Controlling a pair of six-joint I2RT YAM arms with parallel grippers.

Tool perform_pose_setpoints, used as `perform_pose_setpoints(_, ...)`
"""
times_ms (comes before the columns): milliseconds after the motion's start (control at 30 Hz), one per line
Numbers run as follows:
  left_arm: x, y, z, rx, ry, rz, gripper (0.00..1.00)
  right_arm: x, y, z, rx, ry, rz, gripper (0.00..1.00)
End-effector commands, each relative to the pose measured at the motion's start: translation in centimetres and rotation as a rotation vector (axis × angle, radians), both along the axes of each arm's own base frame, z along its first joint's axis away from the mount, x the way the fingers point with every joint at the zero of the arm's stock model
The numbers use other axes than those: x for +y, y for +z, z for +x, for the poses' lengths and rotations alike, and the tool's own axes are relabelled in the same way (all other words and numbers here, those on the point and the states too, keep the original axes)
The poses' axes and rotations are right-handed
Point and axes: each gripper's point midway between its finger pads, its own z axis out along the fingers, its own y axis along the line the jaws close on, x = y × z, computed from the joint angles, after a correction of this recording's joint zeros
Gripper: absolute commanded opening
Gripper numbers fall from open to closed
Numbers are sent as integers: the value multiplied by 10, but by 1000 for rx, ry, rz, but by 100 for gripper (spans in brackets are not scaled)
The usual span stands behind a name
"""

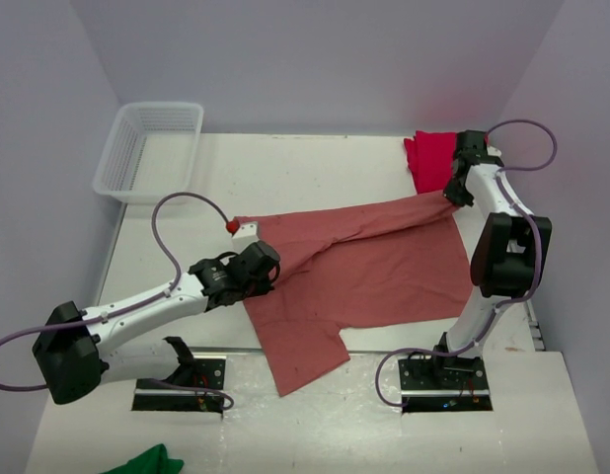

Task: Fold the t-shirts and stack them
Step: Fold the flattened tshirt in 1/3 of the way

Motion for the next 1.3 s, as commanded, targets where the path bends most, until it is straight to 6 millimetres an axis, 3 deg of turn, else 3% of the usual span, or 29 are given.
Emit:
perform_pose_setpoints(0,-2,-9,-3,13,-5,-11,0,-11,22,0,-24,-23,-39,0)
perform_pose_setpoints(167,-6,-1,2,-13,-20,-22,0,-8,-3,-4,24,-28,-18,0)
perform_pose_setpoints(467,-18,-4,5,-2,-58,-26,0,-2,-23,-12,72,-26,4,0)
perform_pose_setpoints(700,-23,6,11,-32,-70,-32,0,4,-35,-18,114,-15,5,0)
perform_pose_setpoints(767,-23,7,12,-38,-74,-30,0,7,-35,-19,113,-11,10,9)
perform_pose_setpoints(833,-25,8,14,-41,-82,-32,0,11,-33,-21,106,-3,13,26)
perform_pose_setpoints(867,-26,7,14,-42,-86,-31,0,11,-31,-19,91,-1,6,42)
perform_pose_setpoints(967,-29,6,16,-42,-97,-28,0,21,-5,-20,19,25,-52,70)
perform_pose_setpoints(1000,-31,5,16,-42,-98,-30,0,46,13,-20,-22,114,-68,75)
perform_pose_setpoints(1067,-32,5,19,-43,-101,-19,0,93,24,-16,-66,277,-2,78)
perform_pose_setpoints(1100,-30,6,21,-52,-91,-4,0,133,26,-18,-73,388,57,77)
perform_pose_setpoints(1133,-29,5,23,-55,-86,8,0,171,28,-23,-84,502,186,74)
perform_pose_setpoints(1200,-27,6,29,-69,-69,33,0,224,31,-30,-107,644,247,64)
perform_pose_setpoints(1233,-27,9,32,-75,-60,38,0,241,31,-33,-114,693,270,51)
perform_pose_setpoints(1267,-25,6,33,-74,-51,59,0,261,34,-37,-114,742,291,45)
